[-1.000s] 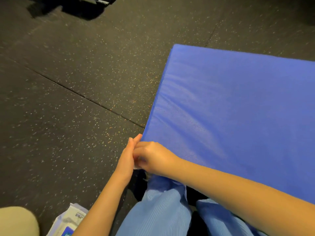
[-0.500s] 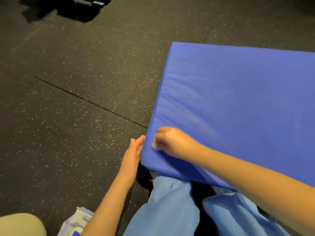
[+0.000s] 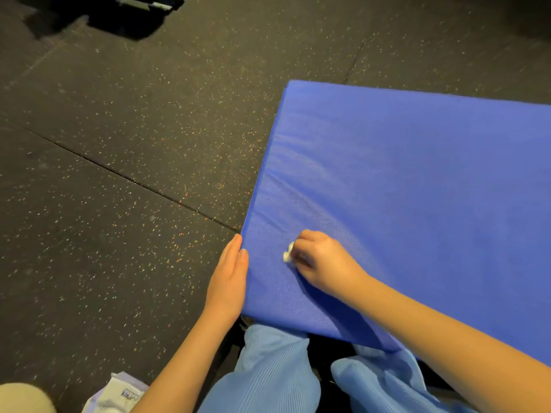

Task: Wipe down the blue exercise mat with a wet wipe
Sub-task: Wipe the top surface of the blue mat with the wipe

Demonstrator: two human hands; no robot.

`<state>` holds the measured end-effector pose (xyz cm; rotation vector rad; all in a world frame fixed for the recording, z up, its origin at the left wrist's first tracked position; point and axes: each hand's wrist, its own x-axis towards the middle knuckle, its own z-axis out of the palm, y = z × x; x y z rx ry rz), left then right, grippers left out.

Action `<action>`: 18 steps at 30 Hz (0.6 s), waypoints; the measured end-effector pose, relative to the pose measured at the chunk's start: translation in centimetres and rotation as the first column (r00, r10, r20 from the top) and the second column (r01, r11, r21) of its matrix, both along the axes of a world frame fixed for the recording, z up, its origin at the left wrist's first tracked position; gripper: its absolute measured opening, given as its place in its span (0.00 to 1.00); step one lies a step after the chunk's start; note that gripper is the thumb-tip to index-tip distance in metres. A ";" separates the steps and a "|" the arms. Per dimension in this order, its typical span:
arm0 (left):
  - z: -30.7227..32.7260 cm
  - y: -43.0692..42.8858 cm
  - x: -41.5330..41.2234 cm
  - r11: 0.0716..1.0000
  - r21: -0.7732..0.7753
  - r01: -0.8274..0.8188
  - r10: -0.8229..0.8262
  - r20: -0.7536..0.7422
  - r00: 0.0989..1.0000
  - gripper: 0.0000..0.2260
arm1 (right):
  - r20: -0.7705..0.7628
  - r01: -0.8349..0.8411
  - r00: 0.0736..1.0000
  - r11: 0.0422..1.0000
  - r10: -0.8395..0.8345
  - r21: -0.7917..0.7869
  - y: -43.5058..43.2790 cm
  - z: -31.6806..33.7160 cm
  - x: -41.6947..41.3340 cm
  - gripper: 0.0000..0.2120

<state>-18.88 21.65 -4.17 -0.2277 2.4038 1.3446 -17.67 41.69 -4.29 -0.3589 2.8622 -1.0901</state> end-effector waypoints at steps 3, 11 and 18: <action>0.0 0.2 0.3 1.000 -0.024 -0.003 0.002 -0.030 1.000 0.19 | 0.052 -0.223 0.973 0.974 0.225 -0.043 -0.3 1.3 2.7 0.18; -0.1 0.6 -0.6 0.987 -0.146 0.065 -0.073 -0.050 0.996 0.20 | -0.018 0.053 0.998 0.998 -0.052 0.025 4.3 -0.4 2.9 0.09; -1.1 1.7 -1.9 0.947 -0.237 0.218 -0.229 -0.020 0.973 0.25 | -0.024 -0.049 0.999 0.995 0.047 -0.084 4.6 -1.0 2.0 0.10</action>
